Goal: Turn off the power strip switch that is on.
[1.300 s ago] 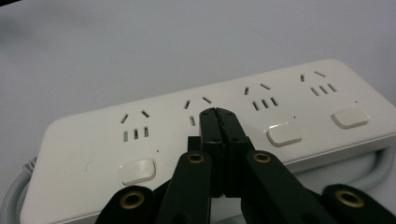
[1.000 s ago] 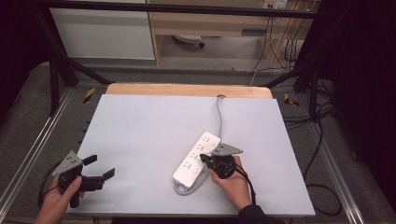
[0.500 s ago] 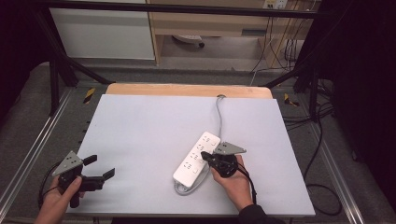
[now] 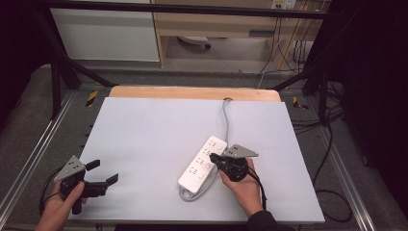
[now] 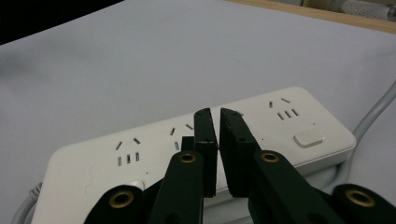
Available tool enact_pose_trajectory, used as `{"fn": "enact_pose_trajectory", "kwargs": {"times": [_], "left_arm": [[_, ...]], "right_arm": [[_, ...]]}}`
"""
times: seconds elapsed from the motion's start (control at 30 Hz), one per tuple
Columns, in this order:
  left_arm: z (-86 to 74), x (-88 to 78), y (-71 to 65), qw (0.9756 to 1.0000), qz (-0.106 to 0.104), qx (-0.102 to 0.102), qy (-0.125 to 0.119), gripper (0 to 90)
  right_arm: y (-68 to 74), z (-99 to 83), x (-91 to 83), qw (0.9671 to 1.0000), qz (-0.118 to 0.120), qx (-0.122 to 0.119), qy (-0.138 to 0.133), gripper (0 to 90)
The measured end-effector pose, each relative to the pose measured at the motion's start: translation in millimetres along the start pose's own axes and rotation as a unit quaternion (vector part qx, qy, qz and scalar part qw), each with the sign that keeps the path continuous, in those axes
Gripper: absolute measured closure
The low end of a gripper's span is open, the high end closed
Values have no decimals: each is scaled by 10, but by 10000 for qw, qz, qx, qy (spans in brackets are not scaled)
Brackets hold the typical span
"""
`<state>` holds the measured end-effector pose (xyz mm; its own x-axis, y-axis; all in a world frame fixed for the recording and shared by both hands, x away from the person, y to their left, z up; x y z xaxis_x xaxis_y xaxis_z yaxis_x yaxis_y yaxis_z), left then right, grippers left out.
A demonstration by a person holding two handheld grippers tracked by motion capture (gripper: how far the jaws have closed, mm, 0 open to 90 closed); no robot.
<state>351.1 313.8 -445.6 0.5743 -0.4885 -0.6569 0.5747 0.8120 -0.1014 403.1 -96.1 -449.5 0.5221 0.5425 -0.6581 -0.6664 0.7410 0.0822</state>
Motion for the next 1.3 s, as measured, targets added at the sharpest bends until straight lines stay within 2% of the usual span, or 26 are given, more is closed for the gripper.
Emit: {"fn": "enact_pose_trajectory", "kwargs": {"times": [0.2, 0.4, 0.77, 1.03, 1.17, 1.3], "left_arm": [[-1, 1, -1, 10000, -3, 9, 5, 61], [-2, 1, -1, 10000, -6, 18, 10, 61], [-4, 0, -1, 10000, -4, 35, 24, 61], [-5, 0, -3, 10000, -5, 38, 26, 61], [-6, -1, -1, 10000, -4, 32, 24, 61], [-7, 0, -1, 10000, -1, 32, 29, 61]], "right_arm": [[-21, 18, -23, 10000, -35, 20, -89, 776], [-51, 34, -38, 9998, -109, 84, -157, 651], [-102, 59, -70, 9992, -234, 210, -258, 477], [-147, 101, -121, 9980, -406, 321, -363, 260], [-167, 119, -137, 9976, -412, 331, -449, 146], [-176, 110, -138, 9974, -521, 178, -455, 82]]}}
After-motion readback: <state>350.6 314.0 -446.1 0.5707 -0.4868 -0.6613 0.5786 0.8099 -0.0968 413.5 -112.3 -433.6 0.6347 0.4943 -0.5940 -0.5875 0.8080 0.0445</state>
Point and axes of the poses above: each handheld gripper's, and its own axes: x roughly forward along the jaws, z roughly out of its top, y roughly to its left, the point moved 5 cm from there along x, roughly forward along the jaws, and after that the axes turned 14 degrees about y, right-handed, at the moved point
